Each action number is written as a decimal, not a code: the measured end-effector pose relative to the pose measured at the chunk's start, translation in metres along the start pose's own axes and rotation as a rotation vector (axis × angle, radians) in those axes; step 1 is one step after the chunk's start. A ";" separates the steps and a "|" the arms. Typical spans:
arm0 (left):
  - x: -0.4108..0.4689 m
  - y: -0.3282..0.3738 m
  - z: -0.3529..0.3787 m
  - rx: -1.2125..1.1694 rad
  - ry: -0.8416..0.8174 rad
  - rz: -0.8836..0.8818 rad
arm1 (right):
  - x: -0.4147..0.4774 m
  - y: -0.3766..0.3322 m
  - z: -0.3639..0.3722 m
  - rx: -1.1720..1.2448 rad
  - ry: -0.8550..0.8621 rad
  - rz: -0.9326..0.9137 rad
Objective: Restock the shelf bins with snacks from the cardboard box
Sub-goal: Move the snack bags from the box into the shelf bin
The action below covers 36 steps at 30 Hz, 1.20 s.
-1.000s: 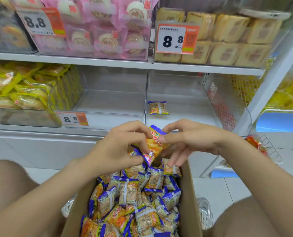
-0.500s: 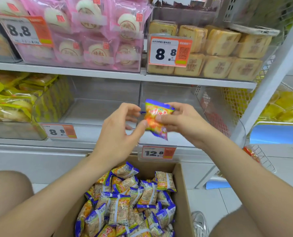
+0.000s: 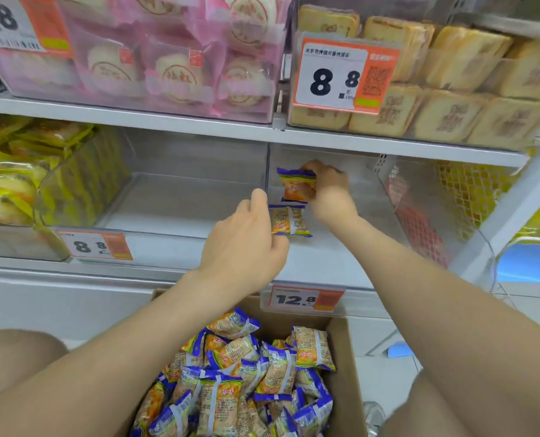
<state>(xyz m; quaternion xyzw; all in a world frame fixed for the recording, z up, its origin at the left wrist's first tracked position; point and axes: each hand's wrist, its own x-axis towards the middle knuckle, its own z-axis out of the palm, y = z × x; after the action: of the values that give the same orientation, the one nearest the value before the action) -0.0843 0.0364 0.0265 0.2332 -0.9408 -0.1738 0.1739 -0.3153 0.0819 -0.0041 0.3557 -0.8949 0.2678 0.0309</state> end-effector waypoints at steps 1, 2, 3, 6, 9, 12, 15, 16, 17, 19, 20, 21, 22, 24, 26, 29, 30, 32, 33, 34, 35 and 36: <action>-0.001 0.001 0.000 0.005 0.005 0.004 | 0.002 -0.006 0.007 -0.057 -0.061 0.017; -0.001 0.000 0.000 0.007 0.007 0.009 | 0.004 -0.009 0.014 -0.110 -0.113 0.024; 0.000 0.000 0.000 0.007 0.008 0.016 | 0.006 -0.011 0.020 -0.148 -0.148 0.029; 0.001 -0.002 0.000 -0.014 0.018 0.040 | 0.012 -0.011 0.024 -0.091 -0.170 0.062; 0.001 -0.005 0.002 -0.027 0.033 0.059 | 0.017 -0.004 0.017 -0.001 -0.177 0.074; 0.001 -0.005 0.005 -0.029 0.049 0.068 | 0.016 -0.001 0.018 0.005 -0.137 0.130; 0.001 -0.006 0.006 -0.036 0.056 0.074 | 0.011 -0.005 0.018 -0.063 -0.040 0.211; 0.001 -0.006 0.006 -0.041 0.056 0.075 | 0.009 -0.008 0.016 -0.084 -0.037 0.211; 0.000 -0.008 0.006 -0.048 0.055 0.079 | 0.006 -0.010 0.012 -0.110 -0.048 0.206; 0.000 -0.010 0.006 -0.060 0.051 0.094 | -0.003 -0.012 0.005 -0.171 -0.067 0.154; -0.001 -0.011 0.005 -0.064 0.048 0.101 | -0.008 -0.011 0.002 -0.174 -0.076 0.102; -0.001 -0.011 0.005 -0.066 0.045 0.107 | -0.015 -0.010 -0.001 -0.153 -0.102 0.034; -0.001 -0.012 0.005 -0.067 0.044 0.112 | -0.022 -0.008 -0.004 -0.135 -0.151 -0.047; -0.001 -0.012 0.005 -0.070 0.045 0.119 | -0.033 -0.002 -0.008 -0.126 -0.275 -0.207; -0.002 -0.011 0.005 -0.071 0.048 0.123 | -0.040 0.006 -0.008 -0.115 -0.360 -0.307; -0.004 -0.010 0.004 -0.064 0.060 0.122 | -0.041 0.017 -0.001 -0.103 -0.333 -0.354; -0.004 -0.010 0.005 -0.056 0.064 0.121 | -0.039 0.017 0.000 -0.078 -0.294 -0.322; -0.004 -0.009 0.005 -0.050 0.072 0.113 | -0.033 0.013 -0.004 0.012 -0.184 -0.188; -0.003 -0.008 0.005 -0.050 0.076 0.109 | -0.029 0.011 -0.006 0.058 -0.140 -0.107; -0.003 -0.009 0.006 -0.050 0.077 0.105 | -0.026 0.009 -0.007 0.098 -0.120 -0.024; -0.003 -0.008 0.006 -0.052 0.077 0.103 | -0.022 0.008 -0.006 0.128 -0.121 0.051; -0.003 -0.009 0.006 -0.056 0.076 0.100 | -0.019 0.006 -0.004 0.155 -0.130 0.118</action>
<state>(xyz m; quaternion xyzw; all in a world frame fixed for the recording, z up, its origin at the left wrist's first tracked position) -0.0814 0.0320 0.0169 0.1872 -0.9388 -0.1822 0.2244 -0.3059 0.0995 -0.0077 0.3205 -0.8910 0.3138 -0.0705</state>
